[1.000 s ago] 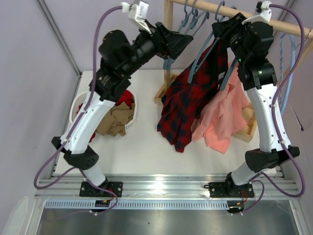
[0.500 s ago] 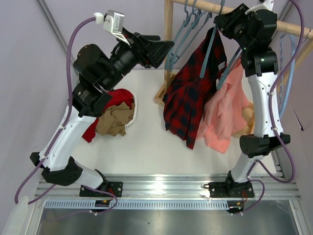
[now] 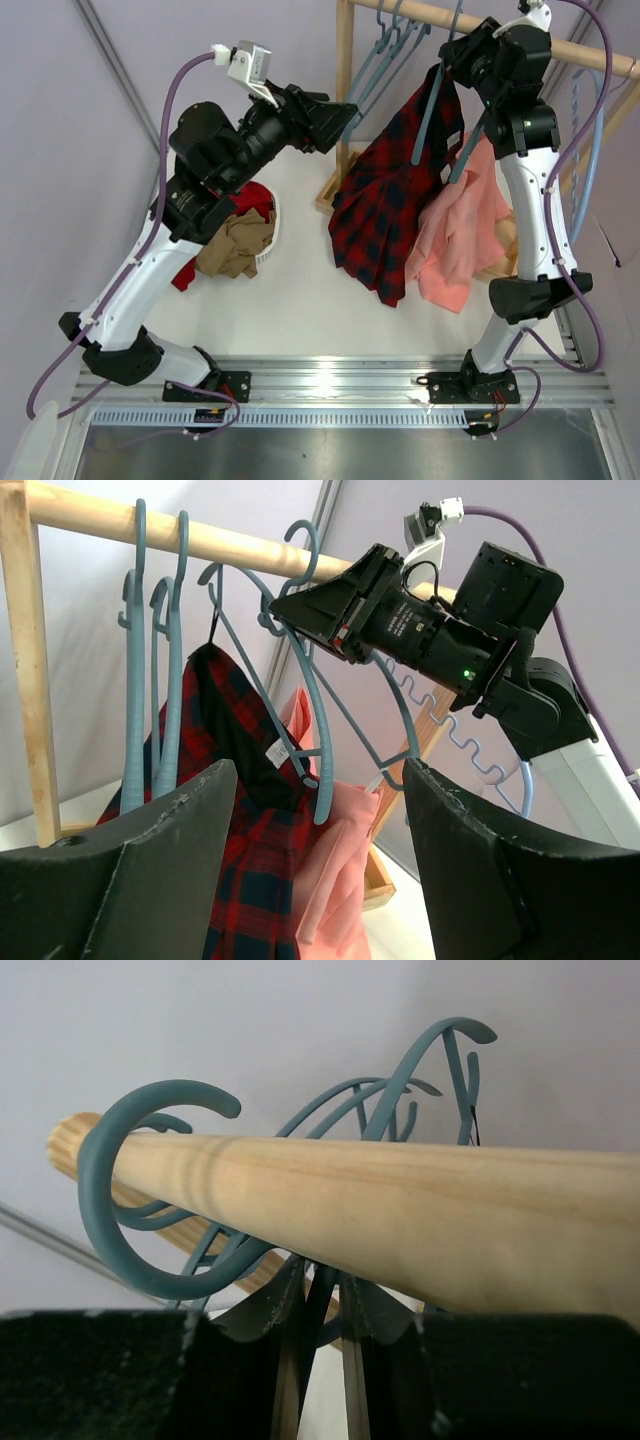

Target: Place the skirt on the hanger

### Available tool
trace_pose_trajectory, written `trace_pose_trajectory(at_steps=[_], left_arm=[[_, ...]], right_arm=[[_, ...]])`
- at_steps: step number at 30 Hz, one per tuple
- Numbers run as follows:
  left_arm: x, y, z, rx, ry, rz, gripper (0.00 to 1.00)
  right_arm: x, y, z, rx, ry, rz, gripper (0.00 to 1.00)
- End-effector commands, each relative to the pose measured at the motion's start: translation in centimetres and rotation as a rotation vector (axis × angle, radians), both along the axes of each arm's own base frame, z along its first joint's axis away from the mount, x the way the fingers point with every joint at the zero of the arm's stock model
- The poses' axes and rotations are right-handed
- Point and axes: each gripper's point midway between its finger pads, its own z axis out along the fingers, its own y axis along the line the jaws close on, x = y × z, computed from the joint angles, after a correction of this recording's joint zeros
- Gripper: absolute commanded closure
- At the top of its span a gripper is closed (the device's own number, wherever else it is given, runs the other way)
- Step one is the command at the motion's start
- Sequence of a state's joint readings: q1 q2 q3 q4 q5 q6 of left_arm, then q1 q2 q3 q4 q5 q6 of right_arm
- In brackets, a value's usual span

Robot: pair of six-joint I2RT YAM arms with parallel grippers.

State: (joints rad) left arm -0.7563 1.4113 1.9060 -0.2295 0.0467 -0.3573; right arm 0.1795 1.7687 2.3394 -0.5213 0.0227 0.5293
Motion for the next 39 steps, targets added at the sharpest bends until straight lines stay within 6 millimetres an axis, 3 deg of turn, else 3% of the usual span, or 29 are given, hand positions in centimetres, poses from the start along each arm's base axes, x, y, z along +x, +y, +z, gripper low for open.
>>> trace_pose_trajectory(at_steps=[1, 19, 21, 24, 25, 26, 27, 32, 35, 36, 39], left_arm=[[-1.1, 1.8, 2.3, -0.051, -0.062, 0.021, 0.27], [-0.7, 2.1, 1.0, -0.047, -0.051, 0.030, 0.27], [-0.4, 1.9, 0.4, -0.031, -0.041, 0.030, 0.27], [-0.2, 2.0, 0.4, -0.017, -0.035, 0.033, 0.26], [-0.2, 2.1, 0.2, -0.012, -0.031, 0.036, 0.26], [0.0, 2.1, -0.1, -0.006, -0.023, 0.041, 0.25], [0.0, 2.3, -0.1, -0.006, -0.020, 0.048, 0.25], [0.3, 2.2, -1.9, 0.050, 0.025, 0.052, 0.24], [0.2, 2.5, -3.1, 0.095, 0.037, 0.060, 0.23], [0.3, 2.4, -3.6, 0.109, 0.043, 0.061, 0.23], [-0.1, 2.4, -4.6, 0.155, 0.048, 0.040, 0.23]], right_arm=[[-2.3, -2.4, 4.2, -0.018, -0.119, -0.105, 1.00], [-1.2, -4.6, 3.5, -0.083, -0.082, -0.223, 0.99], [-1.6, -4.3, 3.7, -0.088, -0.083, -0.211, 0.89], [-2.7, -3.1, 4.2, -0.107, -0.093, -0.170, 0.58], [-3.1, -2.9, 4.2, -0.124, -0.092, -0.164, 0.42], [-4.0, -2.7, 4.6, -0.125, -0.100, -0.154, 0.35], [-4.2, -1.8, 3.5, -0.137, -0.070, -0.129, 0.26], [-7.7, -0.5, 2.7, -0.157, -0.040, -0.095, 0.17], [-11.4, -0.4, 3.8, -0.158, -0.057, -0.084, 0.17], [-11.5, 0.0, 3.4, -0.170, -0.047, -0.078, 0.17], [-14.5, 1.1, 4.1, -0.187, -0.071, -0.029, 0.16]])
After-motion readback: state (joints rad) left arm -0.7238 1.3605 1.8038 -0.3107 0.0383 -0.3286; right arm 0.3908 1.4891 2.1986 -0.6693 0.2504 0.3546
